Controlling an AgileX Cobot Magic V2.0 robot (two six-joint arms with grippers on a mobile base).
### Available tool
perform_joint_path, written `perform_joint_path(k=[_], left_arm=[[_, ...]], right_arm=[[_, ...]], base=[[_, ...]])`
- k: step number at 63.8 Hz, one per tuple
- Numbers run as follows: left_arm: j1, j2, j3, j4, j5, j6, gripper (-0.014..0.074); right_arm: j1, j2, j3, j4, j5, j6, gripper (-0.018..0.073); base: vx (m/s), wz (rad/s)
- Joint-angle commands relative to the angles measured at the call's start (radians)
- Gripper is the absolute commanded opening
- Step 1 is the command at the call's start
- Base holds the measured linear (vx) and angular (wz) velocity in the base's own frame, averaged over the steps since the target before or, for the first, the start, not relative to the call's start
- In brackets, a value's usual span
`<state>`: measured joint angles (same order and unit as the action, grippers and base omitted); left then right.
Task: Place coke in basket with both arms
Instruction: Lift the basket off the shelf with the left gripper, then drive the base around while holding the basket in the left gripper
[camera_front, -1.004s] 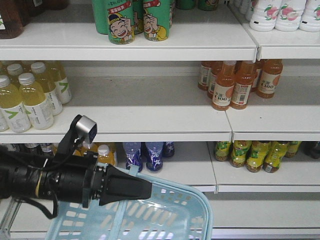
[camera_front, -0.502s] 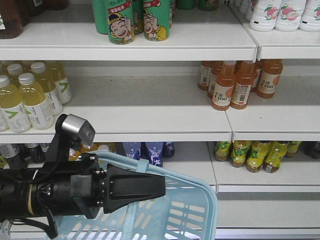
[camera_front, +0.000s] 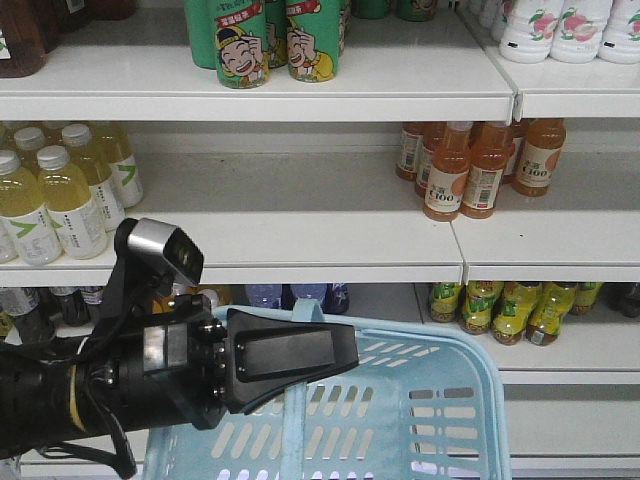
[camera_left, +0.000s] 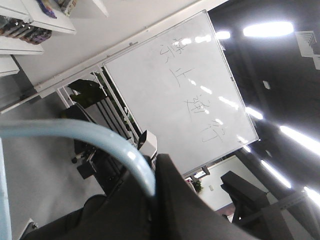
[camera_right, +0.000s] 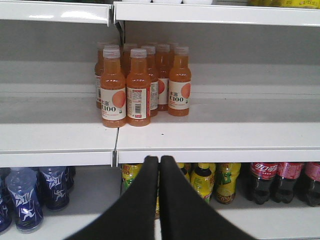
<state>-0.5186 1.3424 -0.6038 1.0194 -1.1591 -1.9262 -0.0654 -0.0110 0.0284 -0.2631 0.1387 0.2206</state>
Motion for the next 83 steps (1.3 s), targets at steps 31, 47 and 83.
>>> perform_joint_path(k=[31,47,83], left_arm=[[-0.004,-0.033,-0.027,-0.104,-0.222,0.235,-0.0008],[-0.004,-0.033,-0.027,-0.104,-0.222,0.235,-0.0008],[-0.004,-0.033,-0.027,-0.104,-0.222,0.235,-0.0008]], right_arm=[[-0.004,-0.017,0.008,-0.013,-0.071,-0.009,-0.0005],[-0.004,-0.017,0.008,-0.013,-0.071,-0.009,-0.0005],[-0.004,-0.017,0.008,-0.013,-0.071,-0.009,-0.0005]], base=[[0.0,0.0],[0.0,0.0],[-0.01,-0.02]])
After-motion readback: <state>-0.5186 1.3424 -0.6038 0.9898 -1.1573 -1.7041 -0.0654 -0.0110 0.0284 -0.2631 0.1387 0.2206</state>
